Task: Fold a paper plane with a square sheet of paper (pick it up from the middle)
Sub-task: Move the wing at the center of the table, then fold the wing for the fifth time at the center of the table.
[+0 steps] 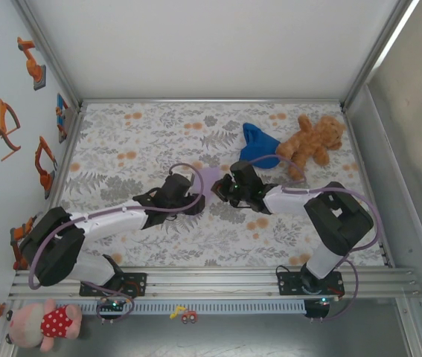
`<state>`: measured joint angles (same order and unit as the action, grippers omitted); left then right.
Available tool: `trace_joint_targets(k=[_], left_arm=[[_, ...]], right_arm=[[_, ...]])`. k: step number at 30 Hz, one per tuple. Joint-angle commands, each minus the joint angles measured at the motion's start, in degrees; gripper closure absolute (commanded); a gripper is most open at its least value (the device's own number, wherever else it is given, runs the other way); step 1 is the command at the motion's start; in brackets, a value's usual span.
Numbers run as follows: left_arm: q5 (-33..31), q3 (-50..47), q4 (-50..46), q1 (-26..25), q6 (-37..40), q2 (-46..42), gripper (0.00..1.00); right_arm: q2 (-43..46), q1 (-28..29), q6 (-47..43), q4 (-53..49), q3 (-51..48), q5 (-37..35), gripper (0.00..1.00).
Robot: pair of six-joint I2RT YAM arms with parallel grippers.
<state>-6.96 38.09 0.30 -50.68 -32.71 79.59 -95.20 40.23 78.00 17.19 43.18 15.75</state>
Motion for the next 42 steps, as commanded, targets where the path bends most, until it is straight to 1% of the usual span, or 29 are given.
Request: trace_joint_targets(k=[1,5,11,15,17,19,23,27,32,38,41,42], left_arm=[[-6.3,0.6,3.3,-2.3,7.3,1.0,0.43],[-8.6,1.7,4.9,-5.5,12.1,4.4,0.43],[-13.6,3.0,8.0,-9.8,19.1,8.9,0.43],[-16.4,2.1,11.6,-10.7,21.7,10.6,0.45],[-18.3,1.2,14.2,-10.9,22.6,11.4,0.46],[-18.9,0.2,16.9,-11.1,23.6,11.8,0.49],[-18.2,-0.9,20.5,-11.6,25.5,12.9,0.54],[-17.6,-1.2,22.0,-11.9,26.8,14.5,0.58],[-16.3,-2.0,23.3,-12.1,27.6,14.9,0.58],[-14.0,-2.1,22.2,-12.3,28.3,15.0,0.57],[-13.6,-2.1,21.7,-12.3,28.3,14.9,0.59],[-13.8,-2.1,21.5,-12.3,28.3,14.9,0.62]], right_arm=[[1.1,-1.0,5.7,0.7,-2.1,1.6,1.0],[1.5,-1.5,8.0,0.8,-2.9,2.6,1.0],[2.7,-2.0,8.9,-2.6,-2.6,2.6,1.0],[3.5,-2.2,9.0,-4.6,-2.1,2.7,1.0],[3.8,-2.2,9.1,-5.5,-1.7,2.9,1.0],[3.9,-2.3,9.3,-6.1,-1.5,3.1,1.0],[3.7,-2.4,9.3,-7.8,-0.7,3.5,1.0],[3.4,-2.4,9.3,-8.5,0.0,4.0,1.0],[3.5,-2.5,9.0,-9.7,0.3,3.6,1.0],[3.7,-2.6,7.3,-12.0,1.3,3.2,1.0],[3.8,-2.6,6.9,-12.7,1.5,3.1,1.0],[3.7,-2.6,6.9,-12.7,1.6,3.1,1.0]])
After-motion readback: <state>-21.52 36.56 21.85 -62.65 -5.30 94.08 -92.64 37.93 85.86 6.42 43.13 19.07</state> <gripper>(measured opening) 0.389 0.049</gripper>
